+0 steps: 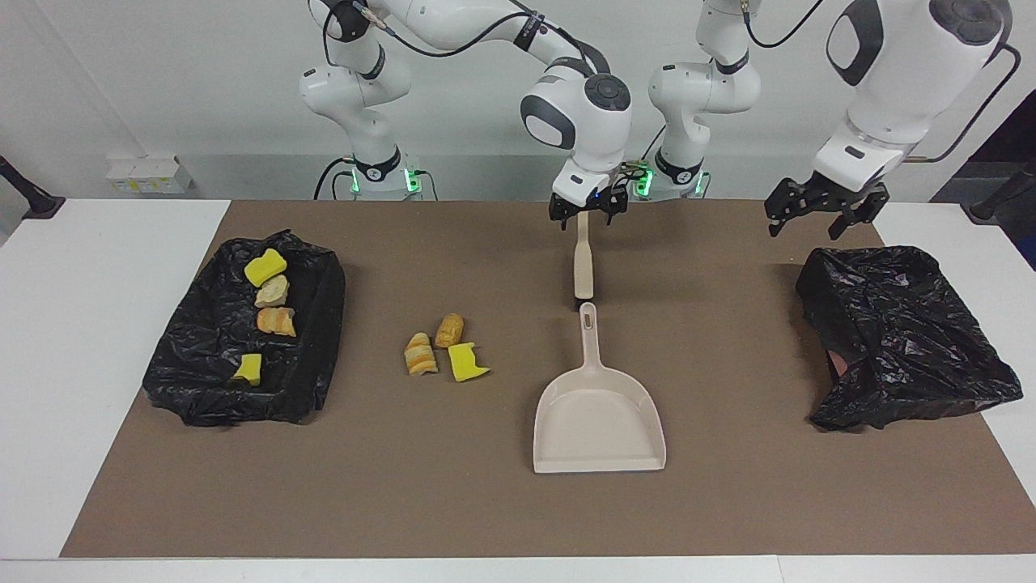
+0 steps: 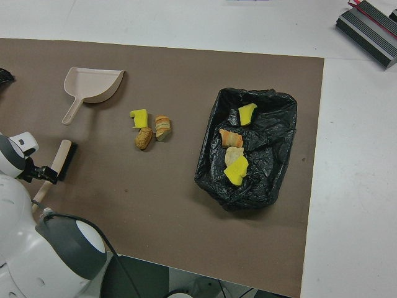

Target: Sweep and dump trash in bin

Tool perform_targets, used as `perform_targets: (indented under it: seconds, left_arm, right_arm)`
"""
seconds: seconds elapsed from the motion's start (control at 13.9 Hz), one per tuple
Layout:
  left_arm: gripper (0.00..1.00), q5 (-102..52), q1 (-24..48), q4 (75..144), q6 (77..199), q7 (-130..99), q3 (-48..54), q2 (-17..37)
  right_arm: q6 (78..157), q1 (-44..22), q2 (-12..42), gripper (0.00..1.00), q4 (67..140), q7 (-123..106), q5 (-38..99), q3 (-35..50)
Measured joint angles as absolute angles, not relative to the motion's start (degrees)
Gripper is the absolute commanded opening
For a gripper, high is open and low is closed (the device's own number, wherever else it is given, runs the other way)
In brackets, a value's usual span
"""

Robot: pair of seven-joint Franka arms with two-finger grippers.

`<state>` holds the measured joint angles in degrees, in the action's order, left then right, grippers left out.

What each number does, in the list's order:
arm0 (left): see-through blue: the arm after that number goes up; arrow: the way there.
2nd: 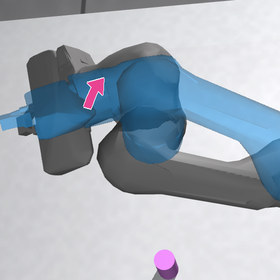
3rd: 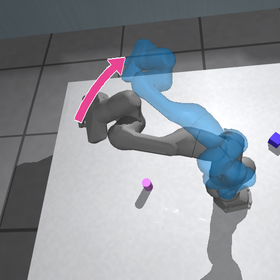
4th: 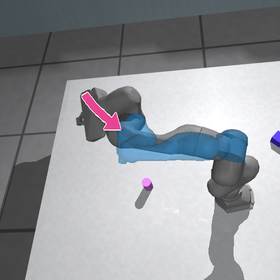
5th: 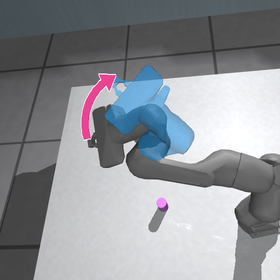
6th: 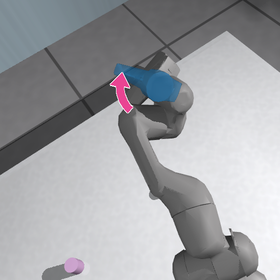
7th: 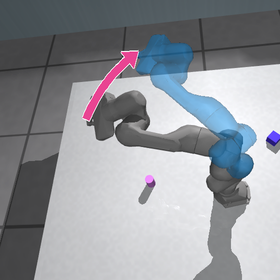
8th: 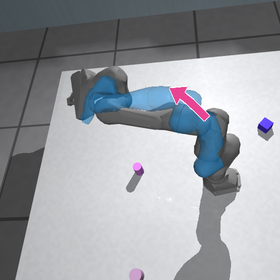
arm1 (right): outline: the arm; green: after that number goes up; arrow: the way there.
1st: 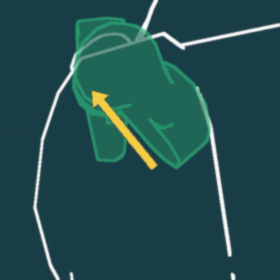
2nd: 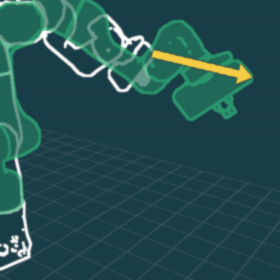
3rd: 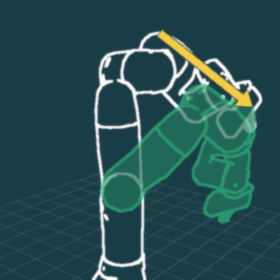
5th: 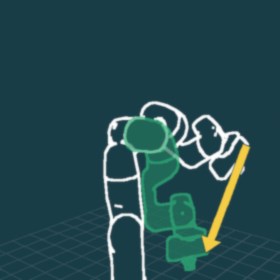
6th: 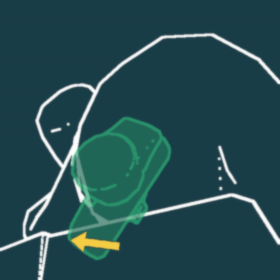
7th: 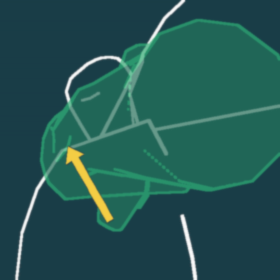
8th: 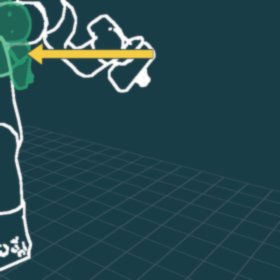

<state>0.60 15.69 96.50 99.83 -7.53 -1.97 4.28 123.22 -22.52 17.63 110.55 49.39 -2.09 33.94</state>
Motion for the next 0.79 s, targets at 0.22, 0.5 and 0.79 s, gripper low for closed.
perform_targets:
  seconds: [0.22, 0.5, 0.79]
  left_arm:
    - [1.00, 0.6, 21.0, 97.2, 105.4, -13.9, -1.8, 8.7]
    - [1.00, 0.3, 27.5, 97.6, 114.4, -21.9, -1.8, 16.3]
    - [1.00, -1.1, 30.8, 97.6, 118.5, -24.7, -1.7, 20.8]
  right_arm:
    - [125.5, -22.5, 17.0, 1.00, 113.0, 49.4, -2.1, 34.5]
    - [128.7, -22.4, 16.3, 0.92, 115.3, 49.4, -1.9, 34.9]
    - [129.0, -22.3, 16.3, 0.00, 116.5, 49.4, -1.9, 34.9]
